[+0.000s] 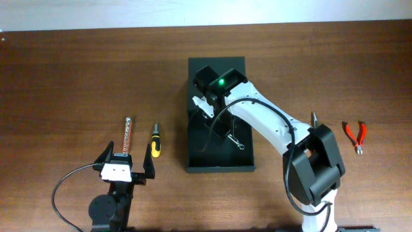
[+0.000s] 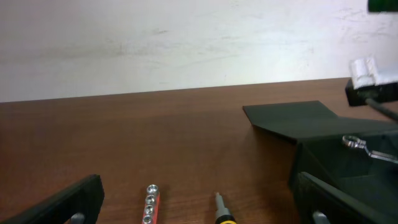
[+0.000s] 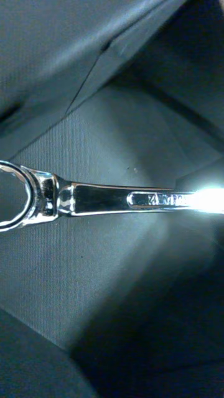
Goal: Pack container
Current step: 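Lower the wrench into the box and open the right gripper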
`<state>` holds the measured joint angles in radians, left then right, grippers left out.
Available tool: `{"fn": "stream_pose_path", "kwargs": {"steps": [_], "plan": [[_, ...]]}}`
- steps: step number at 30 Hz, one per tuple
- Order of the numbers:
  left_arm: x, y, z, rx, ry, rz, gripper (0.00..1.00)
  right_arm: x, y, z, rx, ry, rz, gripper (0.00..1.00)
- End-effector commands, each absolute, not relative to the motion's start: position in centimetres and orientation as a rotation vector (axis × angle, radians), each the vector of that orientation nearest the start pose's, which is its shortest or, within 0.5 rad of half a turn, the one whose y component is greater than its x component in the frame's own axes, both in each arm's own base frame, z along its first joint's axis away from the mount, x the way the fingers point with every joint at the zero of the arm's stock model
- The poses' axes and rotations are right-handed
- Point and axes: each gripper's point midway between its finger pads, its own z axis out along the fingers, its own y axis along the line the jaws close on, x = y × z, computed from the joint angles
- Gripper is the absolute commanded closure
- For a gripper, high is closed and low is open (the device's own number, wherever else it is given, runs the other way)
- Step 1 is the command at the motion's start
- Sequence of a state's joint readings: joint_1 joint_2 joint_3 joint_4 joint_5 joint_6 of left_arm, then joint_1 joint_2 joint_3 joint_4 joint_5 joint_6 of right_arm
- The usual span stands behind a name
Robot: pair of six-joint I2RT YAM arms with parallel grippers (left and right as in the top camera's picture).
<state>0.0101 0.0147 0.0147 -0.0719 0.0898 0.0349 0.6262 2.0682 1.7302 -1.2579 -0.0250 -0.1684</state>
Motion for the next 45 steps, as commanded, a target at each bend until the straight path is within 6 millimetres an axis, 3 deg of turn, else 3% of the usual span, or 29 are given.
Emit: {"fn": "stream_pose_path", "kwargs": {"steps": [1, 11, 24, 40, 45], "plan": [[24.6, -1.0, 15.8, 0.091, 1.64, -0.017, 0.01, 30.9, 23.7, 6.7, -1.25, 2.944, 0.073, 0.96], [24.6, -1.0, 15.8, 0.091, 1.64, -0.017, 0.01, 30.7, 24.3, 6.6, -1.288, 2.926, 0.135, 0.96], [24.6, -1.0, 15.8, 0.09, 1.64, -0.017, 0.01, 29.7, 23.7, 3.9, -1.297, 2.953, 0.137, 0.96], [24.6, -1.0, 15.8, 0.09, 1.64, -0.017, 0.01, 30.5, 24.3, 3.7, -1.281, 2.913, 0.152, 0.95], [24.6, -1.0, 15.8, 0.09, 1.64, -0.017, 0.01, 29.9, 24.1, 2.9, -1.287, 2.929, 0.164, 0.91]]}}
